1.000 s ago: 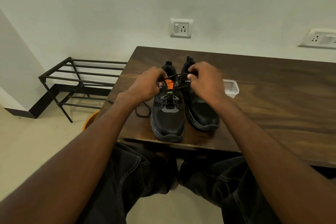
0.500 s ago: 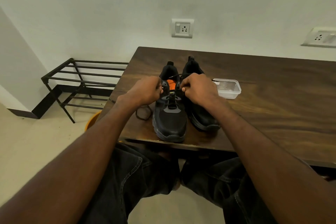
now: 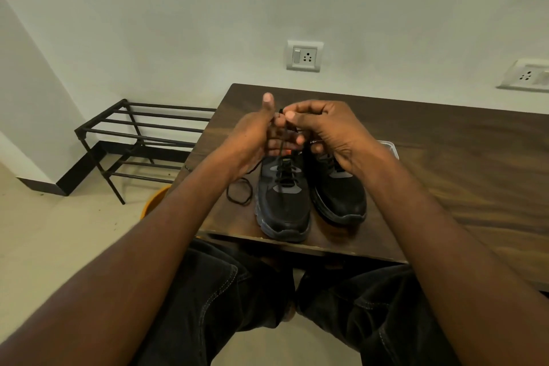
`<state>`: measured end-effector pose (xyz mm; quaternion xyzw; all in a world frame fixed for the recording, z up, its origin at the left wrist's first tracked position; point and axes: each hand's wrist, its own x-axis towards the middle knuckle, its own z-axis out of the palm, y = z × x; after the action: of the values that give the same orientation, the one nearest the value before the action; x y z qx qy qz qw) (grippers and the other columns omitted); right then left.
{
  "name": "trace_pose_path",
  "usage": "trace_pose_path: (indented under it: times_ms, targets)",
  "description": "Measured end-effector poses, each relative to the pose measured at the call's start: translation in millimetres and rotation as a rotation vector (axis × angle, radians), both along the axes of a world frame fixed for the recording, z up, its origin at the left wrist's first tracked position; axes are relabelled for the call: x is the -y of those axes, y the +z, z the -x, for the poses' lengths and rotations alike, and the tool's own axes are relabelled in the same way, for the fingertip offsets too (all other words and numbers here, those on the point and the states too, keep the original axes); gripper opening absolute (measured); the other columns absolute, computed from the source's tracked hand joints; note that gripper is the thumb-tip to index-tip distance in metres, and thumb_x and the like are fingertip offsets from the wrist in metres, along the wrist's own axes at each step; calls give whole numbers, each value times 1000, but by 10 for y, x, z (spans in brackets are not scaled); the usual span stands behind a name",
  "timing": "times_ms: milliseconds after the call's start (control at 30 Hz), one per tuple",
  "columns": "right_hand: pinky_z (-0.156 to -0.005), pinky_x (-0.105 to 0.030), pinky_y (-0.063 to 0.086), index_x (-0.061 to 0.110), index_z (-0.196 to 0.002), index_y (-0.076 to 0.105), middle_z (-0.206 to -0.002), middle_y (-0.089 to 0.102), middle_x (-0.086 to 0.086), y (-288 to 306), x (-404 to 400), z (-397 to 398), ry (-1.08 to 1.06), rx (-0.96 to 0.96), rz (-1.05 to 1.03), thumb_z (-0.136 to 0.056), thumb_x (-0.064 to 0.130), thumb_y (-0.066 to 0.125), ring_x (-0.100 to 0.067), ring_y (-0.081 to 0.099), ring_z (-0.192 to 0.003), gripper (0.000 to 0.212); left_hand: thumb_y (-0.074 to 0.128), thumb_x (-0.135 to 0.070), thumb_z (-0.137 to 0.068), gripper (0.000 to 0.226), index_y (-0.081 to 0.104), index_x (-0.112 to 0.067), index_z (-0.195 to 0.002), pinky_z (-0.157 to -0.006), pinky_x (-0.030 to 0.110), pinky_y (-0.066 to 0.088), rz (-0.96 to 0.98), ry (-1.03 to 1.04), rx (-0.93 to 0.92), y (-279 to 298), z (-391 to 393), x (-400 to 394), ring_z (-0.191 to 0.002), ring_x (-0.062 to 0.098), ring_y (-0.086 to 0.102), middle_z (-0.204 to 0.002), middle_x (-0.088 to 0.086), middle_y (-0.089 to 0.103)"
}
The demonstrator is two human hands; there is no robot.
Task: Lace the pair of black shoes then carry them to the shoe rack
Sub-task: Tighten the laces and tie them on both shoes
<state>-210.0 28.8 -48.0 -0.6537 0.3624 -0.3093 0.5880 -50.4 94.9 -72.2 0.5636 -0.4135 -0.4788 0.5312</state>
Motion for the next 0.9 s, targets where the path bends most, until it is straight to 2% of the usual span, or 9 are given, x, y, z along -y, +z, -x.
trace_pose_path:
  times_ms: [133,233,300,400,467,567,633,733,900]
  targets:
    - [-41,-17,41,10,-103,78,-87,80,-4,-27,22,-9,-192,44,-7,-91,14,79,-8,58,-53,13,28,-65,-105,73,54,-4,-137,-69,31,51,-76,-158,-86,7,-40,13,-79,27,71,-91,14,73]
    - [-51,-20,52,15,-89,76,-91,80,-7,-102,177,78,-401,5,0,-89,12,80,-10,67,-62,5,49,-28,-109,40,54,0,-136,-58,26,43,-43,-91,-18,-15,-157,1,-61,15,54,-73,2,62]
    - [-70,-33,61,23,-81,76,-89,78,0,-203,327,168,-469,-356,240,-87,21,82,-15,73,-79,9,52,-13,-107,24,60,-3,-127,-55,23,44,-22,-23,-3,-34,-219,6,-59,13,52,-70,1,61]
    - [-84,-28,49,31,-100,78,-113,69,3,-284,307,139,-365,-763,604,-88,25,79,-16,65,-105,14,58,-11,-104,10,65,-9,-110,-53,23,44,10,43,138,-71,-223,30,-55,13,53,-69,2,66]
    - [-89,-25,44,31,-116,76,-119,65,6,-279,243,23,-200,-619,631,-94,29,75,-10,60,-109,22,63,-15,-101,7,66,-10,-105,-52,23,44,23,32,224,-75,-184,38,-54,14,55,-69,3,68]
    - [-81,-21,49,26,-108,80,-96,76,13,-254,160,-125,-52,-336,414,-100,25,69,1,68,-89,14,67,-18,-100,18,68,-3,-107,-48,21,44,66,81,247,-65,-137,59,-53,14,58,-70,5,70]
    - [-75,-23,51,24,-97,81,-80,75,10,-287,201,-131,-127,-350,399,-97,22,72,0,69,-77,9,65,-16,-101,19,66,1,-108,-48,20,45,84,154,251,-66,-150,76,-54,13,60,-74,8,72]
    - [-81,-31,58,26,-101,80,-89,76,8,-334,247,-115,-186,-508,505,-97,24,73,-6,70,-84,9,55,-9,-105,16,65,2,-111,-50,20,48,81,178,272,-104,-216,99,-60,14,64,-80,11,74]
    - [-70,-24,59,23,-107,79,-82,78,6,-344,186,-179,-39,-342,462,-96,21,75,-3,71,-67,12,60,-10,-103,10,66,-2,-103,-48,16,45,127,91,388,-108,-201,121,-54,11,62,-71,7,72]
